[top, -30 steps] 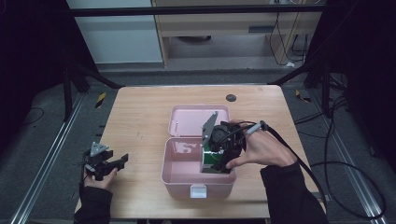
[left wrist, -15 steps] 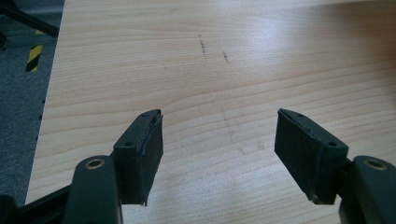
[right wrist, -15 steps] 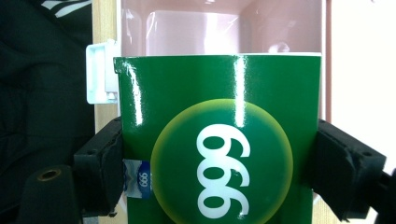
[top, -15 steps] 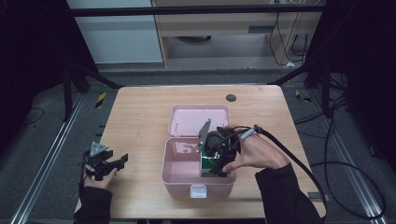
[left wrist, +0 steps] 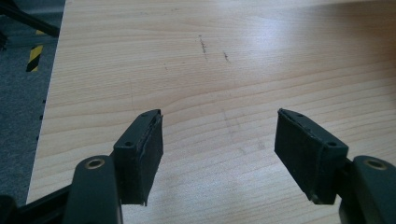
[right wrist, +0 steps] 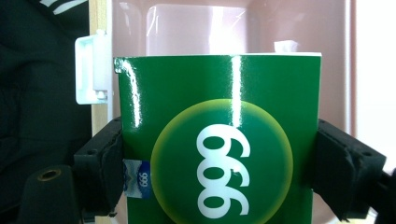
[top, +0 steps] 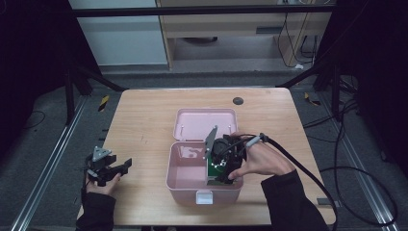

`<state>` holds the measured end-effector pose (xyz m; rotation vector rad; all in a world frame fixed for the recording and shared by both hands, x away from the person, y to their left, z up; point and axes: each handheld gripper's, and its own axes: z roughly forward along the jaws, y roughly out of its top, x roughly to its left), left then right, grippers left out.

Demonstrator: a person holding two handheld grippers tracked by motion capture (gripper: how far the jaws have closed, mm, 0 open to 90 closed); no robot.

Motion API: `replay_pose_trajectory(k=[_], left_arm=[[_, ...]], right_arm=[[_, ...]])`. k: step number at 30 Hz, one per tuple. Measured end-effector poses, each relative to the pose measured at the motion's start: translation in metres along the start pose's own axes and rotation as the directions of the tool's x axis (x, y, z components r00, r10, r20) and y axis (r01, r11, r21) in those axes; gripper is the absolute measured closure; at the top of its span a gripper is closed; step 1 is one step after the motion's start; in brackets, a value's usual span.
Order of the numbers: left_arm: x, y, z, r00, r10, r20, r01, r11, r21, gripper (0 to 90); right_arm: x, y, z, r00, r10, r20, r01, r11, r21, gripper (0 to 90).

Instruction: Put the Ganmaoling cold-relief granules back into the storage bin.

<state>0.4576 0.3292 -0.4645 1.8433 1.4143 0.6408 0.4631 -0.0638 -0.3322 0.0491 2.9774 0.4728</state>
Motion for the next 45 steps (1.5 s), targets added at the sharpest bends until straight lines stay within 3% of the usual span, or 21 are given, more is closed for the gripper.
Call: replay_pose_trajectory(k=[7, 20, 26, 45], left_arm=[[0.000, 0.000, 0.000, 1.0000, 0.004, -0.001, -0.004, 1.0000, 0.004, 32.0], [0.000, 0.000, 0.000, 1.0000, 0.004, -0.002, -0.004, 1.0000, 0.002, 32.0], [0.000, 0.000, 0.000, 1.0000, 0.003, -0.003, -0.003, 1.0000, 0.001, 32.1], [0.000, 0.000, 0.000, 1.0000, 0.001, -0.002, -0.001, 1.0000, 0.000, 32.0]], right_arm=[[-0.003, -0.009, 0.013, 0.9996, 0.025, -0.016, -0.025, 1.000, 0.013, 16.5], [-0.004, -0.010, 0.027, 0.9997, 0.007, -0.024, -0.006, 0.999, 0.043, 16.5], [-0.006, -0.014, 0.031, 0.9992, 0.017, -0.035, -0.016, 0.999, 0.029, 16.5], [-0.006, -0.014, 0.047, 0.9981, 0.023, -0.057, -0.017, 0.995, 0.098, 15.2]])
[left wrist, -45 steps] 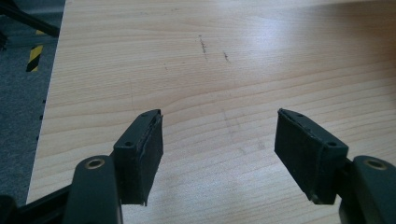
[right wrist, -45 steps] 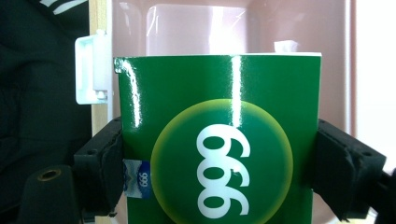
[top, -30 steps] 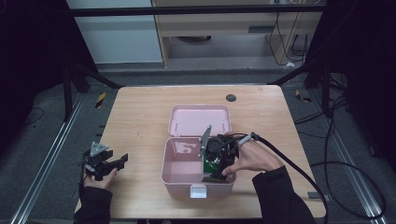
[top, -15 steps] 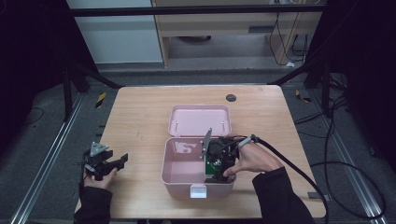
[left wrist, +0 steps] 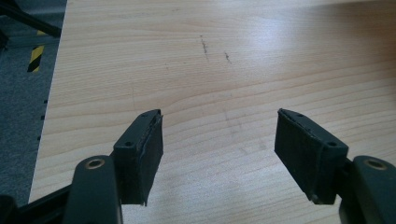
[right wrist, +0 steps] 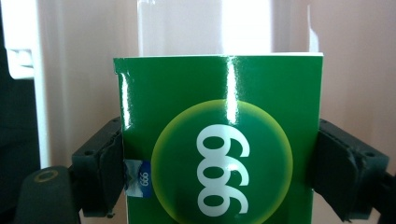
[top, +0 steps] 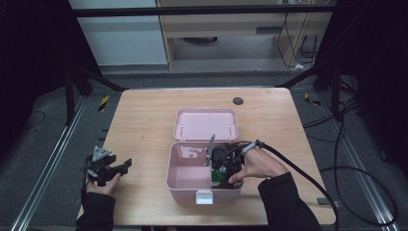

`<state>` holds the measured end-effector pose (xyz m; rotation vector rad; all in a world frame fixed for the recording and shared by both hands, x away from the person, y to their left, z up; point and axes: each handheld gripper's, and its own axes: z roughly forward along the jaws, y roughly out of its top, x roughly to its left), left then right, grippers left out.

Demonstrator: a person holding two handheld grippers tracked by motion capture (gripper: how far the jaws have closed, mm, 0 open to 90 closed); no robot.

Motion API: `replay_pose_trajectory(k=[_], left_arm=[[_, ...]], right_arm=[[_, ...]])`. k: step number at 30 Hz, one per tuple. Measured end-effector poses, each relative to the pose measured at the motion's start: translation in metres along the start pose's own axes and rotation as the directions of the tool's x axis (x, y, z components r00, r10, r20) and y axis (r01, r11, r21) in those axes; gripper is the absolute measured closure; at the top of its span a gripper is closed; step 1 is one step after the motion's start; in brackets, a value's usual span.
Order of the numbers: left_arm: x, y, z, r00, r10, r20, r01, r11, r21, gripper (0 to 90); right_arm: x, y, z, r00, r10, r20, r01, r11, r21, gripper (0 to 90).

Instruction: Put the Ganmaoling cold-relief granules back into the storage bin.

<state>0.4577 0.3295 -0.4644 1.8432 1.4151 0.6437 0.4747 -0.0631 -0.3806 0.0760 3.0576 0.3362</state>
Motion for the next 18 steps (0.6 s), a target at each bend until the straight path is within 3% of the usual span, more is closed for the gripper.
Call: replay_pose_trajectory(k=[6, 14, 18], left_arm=[[0.000, 0.000, 0.000, 1.0000, 0.000, -0.001, 0.000, 1.0000, 0.001, 32.0], [0.000, 0.000, 0.000, 1.0000, 0.003, -0.001, -0.003, 1.0000, 0.003, 32.0], [0.000, 0.000, 0.000, 1.0000, 0.004, -0.001, -0.004, 1.0000, 0.005, 32.1]], right_arm=[[0.002, 0.001, 0.004, 1.0000, -0.004, 0.003, 0.004, 1.000, 0.023, 13.9], [0.002, -0.004, -0.019, 0.9991, 0.018, 0.039, -0.014, 0.996, -0.082, 11.8], [0.002, -0.010, -0.033, 0.9969, 0.038, 0.068, -0.028, 0.989, -0.144, 11.5]])
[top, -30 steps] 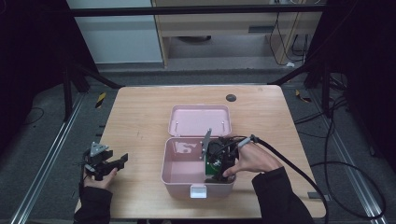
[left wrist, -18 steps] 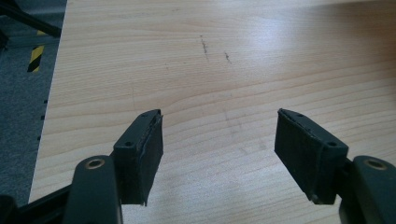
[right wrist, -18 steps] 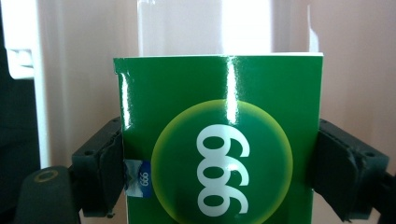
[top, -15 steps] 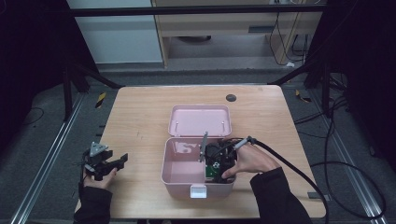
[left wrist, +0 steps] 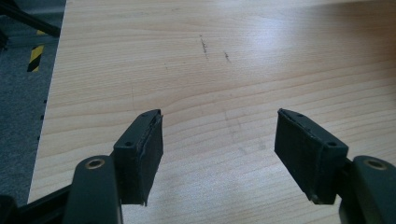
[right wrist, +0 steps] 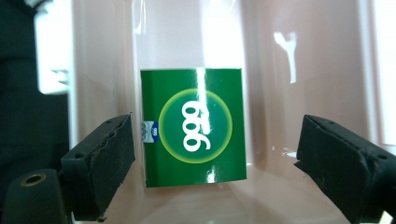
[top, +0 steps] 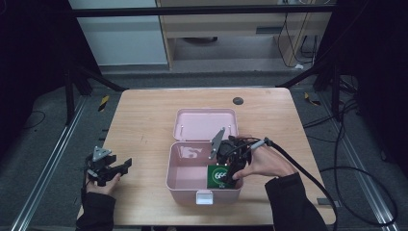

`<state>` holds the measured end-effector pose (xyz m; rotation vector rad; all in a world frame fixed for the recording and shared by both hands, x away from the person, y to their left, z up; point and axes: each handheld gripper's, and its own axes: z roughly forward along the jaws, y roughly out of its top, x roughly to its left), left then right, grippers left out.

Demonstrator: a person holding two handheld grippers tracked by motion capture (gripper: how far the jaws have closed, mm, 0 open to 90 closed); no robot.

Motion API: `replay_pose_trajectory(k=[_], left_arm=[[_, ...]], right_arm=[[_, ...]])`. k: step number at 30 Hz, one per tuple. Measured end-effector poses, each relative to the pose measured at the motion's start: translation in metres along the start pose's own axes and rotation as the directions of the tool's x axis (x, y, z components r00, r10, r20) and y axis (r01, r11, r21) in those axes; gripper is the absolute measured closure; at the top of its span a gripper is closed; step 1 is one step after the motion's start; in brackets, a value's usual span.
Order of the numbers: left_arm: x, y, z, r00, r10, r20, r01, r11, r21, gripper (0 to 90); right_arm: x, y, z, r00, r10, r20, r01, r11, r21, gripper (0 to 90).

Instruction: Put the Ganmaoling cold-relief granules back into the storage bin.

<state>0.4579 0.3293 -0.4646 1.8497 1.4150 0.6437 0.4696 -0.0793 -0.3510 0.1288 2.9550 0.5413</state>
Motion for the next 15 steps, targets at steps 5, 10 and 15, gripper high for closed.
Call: replay_pose_trajectory(k=[5, 10, 15], left_arm=[[0.000, 0.000, 0.000, 1.0000, -0.001, 0.003, 0.001, 1.0000, 0.002, 32.7], [-0.001, 0.000, 0.000, 1.0000, 0.000, 0.004, 0.000, 1.0000, 0.003, 34.6], [-0.001, 0.000, 0.000, 1.0000, 0.001, 0.003, -0.001, 1.0000, 0.008, 37.5]], right_arm=[[0.000, -0.006, -0.023, 0.9979, 0.042, 0.050, -0.038, 0.996, -0.087, 13.3], [0.003, -0.014, -0.045, 0.9945, 0.073, 0.075, -0.060, 0.984, -0.169, 17.1], [0.002, -0.024, -0.065, 0.9823, 0.135, 0.130, -0.103, 0.969, -0.224, 18.6]])
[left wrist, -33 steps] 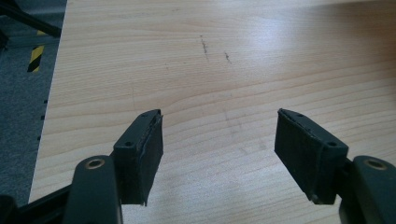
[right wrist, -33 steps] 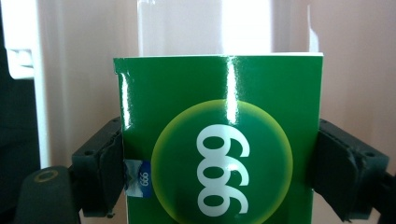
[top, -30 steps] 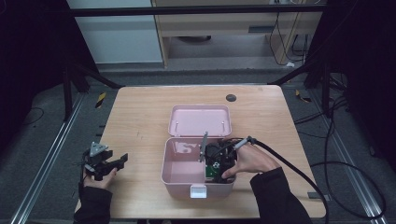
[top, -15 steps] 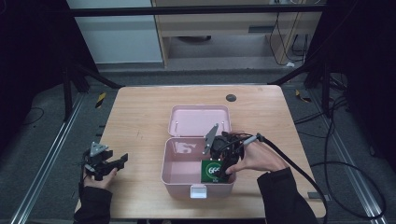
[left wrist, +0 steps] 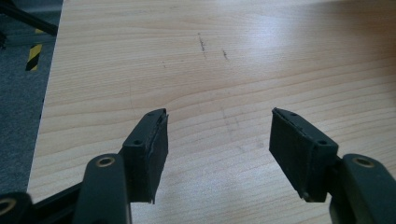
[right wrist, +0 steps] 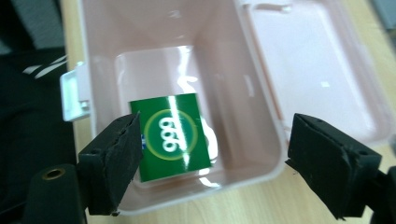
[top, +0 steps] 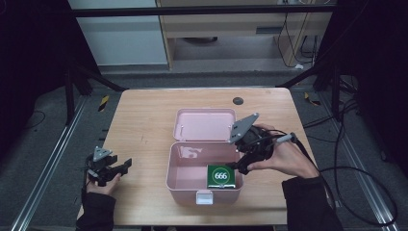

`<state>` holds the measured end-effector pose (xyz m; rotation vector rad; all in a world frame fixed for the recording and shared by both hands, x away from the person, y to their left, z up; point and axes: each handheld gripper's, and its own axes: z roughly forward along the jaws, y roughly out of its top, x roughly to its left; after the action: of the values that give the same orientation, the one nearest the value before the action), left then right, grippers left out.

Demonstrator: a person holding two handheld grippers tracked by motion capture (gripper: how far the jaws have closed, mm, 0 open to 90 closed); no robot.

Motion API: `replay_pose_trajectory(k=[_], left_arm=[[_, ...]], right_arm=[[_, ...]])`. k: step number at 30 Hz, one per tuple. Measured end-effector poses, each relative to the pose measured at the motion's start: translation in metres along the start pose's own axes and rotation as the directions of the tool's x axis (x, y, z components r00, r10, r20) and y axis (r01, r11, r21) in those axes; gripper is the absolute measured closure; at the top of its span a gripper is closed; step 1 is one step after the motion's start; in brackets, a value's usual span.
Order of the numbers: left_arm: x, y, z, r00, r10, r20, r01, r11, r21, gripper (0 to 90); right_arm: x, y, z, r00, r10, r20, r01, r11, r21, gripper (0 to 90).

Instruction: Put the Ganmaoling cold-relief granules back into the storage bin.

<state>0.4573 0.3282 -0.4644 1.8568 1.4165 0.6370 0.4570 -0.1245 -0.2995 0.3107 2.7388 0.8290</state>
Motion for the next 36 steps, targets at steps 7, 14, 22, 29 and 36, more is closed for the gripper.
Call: replay_pose_trajectory(k=[7, 14, 22, 29, 36], left_arm=[[0.000, 0.000, 0.000, 1.0000, 0.000, -0.002, 0.000, 1.0000, 0.003, 40.0], [-0.001, 0.000, 0.000, 1.0000, 0.000, -0.003, 0.000, 1.0000, 0.005, 40.9], [-0.001, 0.000, 0.001, 1.0000, 0.001, -0.003, -0.001, 1.0000, 0.007, 41.7], [-0.001, 0.000, 0.001, 1.0000, 0.004, -0.003, -0.004, 0.9999, 0.011, 42.3], [-0.002, -0.001, 0.002, 1.0000, 0.002, 0.000, -0.002, 0.9999, 0.012, 42.3]], right_arm=[[-0.007, -0.019, -0.021, 0.9892, 0.109, 0.098, -0.104, 0.993, -0.062, 22.5], [-0.011, -0.048, -0.023, 0.9599, 0.228, 0.162, -0.213, 0.971, -0.107, 19.0], [-0.013, -0.083, -0.013, 0.9197, 0.336, 0.204, -0.314, 0.940, -0.130, 15.0], [-0.013, -0.114, 0.003, 0.8668, 0.434, 0.245, -0.400, 0.899, -0.178, 14.0], [-0.013, -0.149, 0.027, 0.8074, 0.520, 0.278, -0.481, 0.853, -0.201, 11.4]])
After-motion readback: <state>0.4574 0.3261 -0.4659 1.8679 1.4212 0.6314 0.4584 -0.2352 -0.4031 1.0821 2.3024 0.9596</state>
